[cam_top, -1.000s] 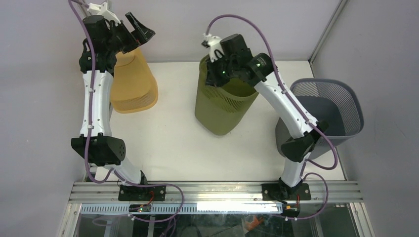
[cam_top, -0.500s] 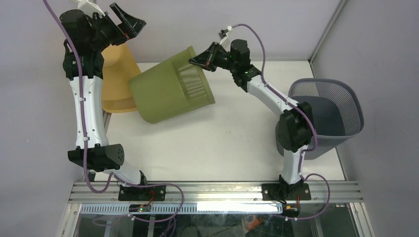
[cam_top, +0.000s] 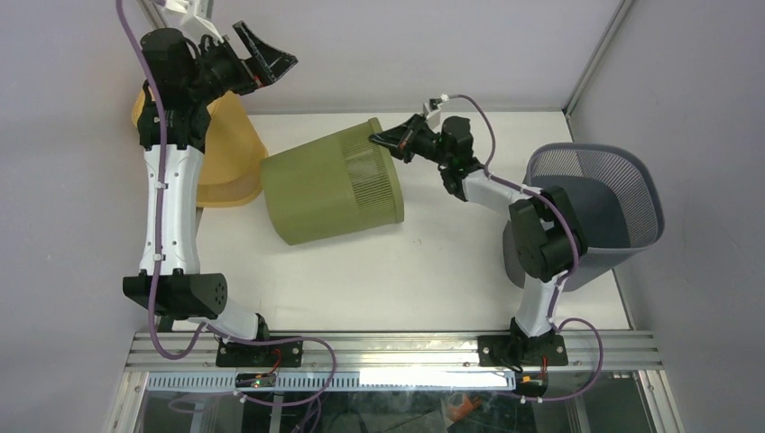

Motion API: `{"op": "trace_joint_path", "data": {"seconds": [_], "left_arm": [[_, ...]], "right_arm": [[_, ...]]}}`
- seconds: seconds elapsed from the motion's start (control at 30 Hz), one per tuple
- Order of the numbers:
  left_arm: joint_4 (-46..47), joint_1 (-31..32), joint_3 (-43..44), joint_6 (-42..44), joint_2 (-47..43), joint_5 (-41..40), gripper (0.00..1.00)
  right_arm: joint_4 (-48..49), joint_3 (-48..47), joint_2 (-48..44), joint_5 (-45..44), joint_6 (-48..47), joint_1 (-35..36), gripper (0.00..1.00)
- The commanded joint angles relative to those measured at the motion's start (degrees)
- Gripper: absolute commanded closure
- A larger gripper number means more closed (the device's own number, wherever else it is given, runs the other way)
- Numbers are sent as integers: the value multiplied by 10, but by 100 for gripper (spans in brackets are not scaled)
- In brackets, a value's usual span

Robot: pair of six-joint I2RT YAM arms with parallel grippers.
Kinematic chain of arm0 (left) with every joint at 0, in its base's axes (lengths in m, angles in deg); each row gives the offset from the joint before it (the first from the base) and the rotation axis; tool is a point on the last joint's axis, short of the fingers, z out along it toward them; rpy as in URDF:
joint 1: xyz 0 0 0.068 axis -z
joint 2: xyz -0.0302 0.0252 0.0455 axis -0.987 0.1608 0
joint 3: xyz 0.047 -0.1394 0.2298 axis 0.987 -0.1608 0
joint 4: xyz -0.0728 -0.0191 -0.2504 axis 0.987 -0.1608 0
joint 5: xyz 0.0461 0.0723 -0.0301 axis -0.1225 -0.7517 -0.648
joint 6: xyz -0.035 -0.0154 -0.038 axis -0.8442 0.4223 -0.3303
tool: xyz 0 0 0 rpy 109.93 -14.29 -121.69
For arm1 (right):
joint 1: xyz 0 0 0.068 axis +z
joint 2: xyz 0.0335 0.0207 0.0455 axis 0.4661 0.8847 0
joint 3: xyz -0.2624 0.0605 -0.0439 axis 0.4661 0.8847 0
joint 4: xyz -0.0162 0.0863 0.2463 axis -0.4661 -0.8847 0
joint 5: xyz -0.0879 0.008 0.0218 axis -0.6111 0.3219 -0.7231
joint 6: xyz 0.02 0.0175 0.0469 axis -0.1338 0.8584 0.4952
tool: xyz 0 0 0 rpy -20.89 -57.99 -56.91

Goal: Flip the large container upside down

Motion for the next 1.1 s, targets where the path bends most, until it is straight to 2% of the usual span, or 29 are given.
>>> {"op": "trace_joint_path", "data": {"seconds": [0.0, 0.17, 0.27, 0.4, 0.5, 0.67, 0.87, 1.07], "left_arm": [[11, 26, -40, -7, -28, -2, 1], [-62, 72, -90, 36, -57, -97, 1], [-111, 96, -122, 52, -93, -199, 1], [-155, 97, -192, 50, -123, -315, 1], [-169, 95, -238, 40, -135, -348, 1], [-169, 86, -263, 37, -145, -301, 1], [-179, 47, -279, 47, -113, -214, 1], [-141, 34, -316, 39, -85, -71, 1]], "right_arm": [[144, 36, -47, 0, 53, -31, 100], [155, 73, -52, 1, 55, -56, 100], [171, 87, -50, 2, 65, -71, 100], [170, 89, -46, 10, 63, -80, 100], [166, 88, -43, 17, 59, -83, 100], [149, 100, -43, 20, 47, -96, 100], [199, 117, -22, 27, 78, -111, 100], [205, 109, -10, 30, 84, -112, 100]]}}
